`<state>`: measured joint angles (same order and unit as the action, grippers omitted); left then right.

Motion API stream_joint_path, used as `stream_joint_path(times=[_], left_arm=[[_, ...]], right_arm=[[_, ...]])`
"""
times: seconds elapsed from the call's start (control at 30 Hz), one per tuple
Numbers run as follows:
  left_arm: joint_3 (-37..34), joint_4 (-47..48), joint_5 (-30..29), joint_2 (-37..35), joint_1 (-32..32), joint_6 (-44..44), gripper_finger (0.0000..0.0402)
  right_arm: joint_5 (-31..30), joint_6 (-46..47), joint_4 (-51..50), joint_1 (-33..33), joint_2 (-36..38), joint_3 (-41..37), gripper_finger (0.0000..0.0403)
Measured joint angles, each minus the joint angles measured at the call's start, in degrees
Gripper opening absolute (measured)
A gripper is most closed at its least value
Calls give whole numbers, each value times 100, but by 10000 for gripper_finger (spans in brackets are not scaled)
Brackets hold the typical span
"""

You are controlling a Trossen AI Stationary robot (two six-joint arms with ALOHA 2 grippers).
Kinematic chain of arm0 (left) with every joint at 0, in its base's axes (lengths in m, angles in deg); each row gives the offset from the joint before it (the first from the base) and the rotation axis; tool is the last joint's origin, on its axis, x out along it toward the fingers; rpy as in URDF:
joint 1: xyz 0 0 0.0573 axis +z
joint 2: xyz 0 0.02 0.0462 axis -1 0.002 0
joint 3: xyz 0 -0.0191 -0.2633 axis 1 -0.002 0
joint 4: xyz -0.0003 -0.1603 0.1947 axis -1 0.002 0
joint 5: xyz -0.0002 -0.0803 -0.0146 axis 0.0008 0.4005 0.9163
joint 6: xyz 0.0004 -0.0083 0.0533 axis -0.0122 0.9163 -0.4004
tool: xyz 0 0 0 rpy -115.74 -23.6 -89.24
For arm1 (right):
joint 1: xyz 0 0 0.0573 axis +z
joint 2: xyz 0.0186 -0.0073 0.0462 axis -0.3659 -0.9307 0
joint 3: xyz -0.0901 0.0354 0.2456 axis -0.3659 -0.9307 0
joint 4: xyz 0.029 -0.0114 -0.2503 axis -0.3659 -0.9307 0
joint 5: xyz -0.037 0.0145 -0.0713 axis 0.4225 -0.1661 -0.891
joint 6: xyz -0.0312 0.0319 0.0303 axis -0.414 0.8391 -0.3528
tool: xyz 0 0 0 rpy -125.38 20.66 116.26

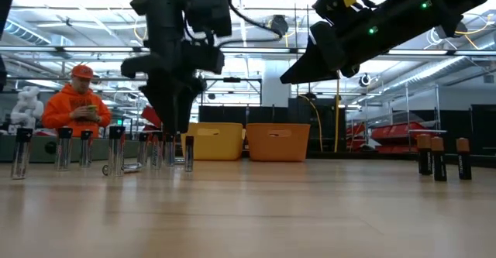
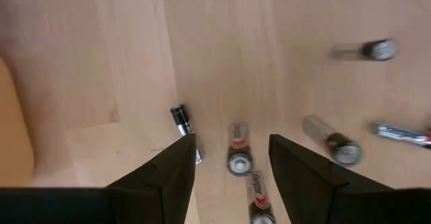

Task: Sort batteries
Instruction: Put the silver battery into the yellow bin

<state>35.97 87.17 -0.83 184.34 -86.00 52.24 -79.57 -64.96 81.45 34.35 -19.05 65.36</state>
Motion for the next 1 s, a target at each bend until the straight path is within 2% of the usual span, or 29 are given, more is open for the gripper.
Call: stream_joint_path(times=[0.2,0.57,1.0], left_arm=[[-2,-7,28,256,22,-63,196],[-2,52,200,272,26,-55,191],[-2,84,240,270,28,-49,94]], right_arm=[[4,23,-3,0,-2,0,212],[9,49,-7,0,-4,0,212],[11,70,-17,0,-7,0,212]])
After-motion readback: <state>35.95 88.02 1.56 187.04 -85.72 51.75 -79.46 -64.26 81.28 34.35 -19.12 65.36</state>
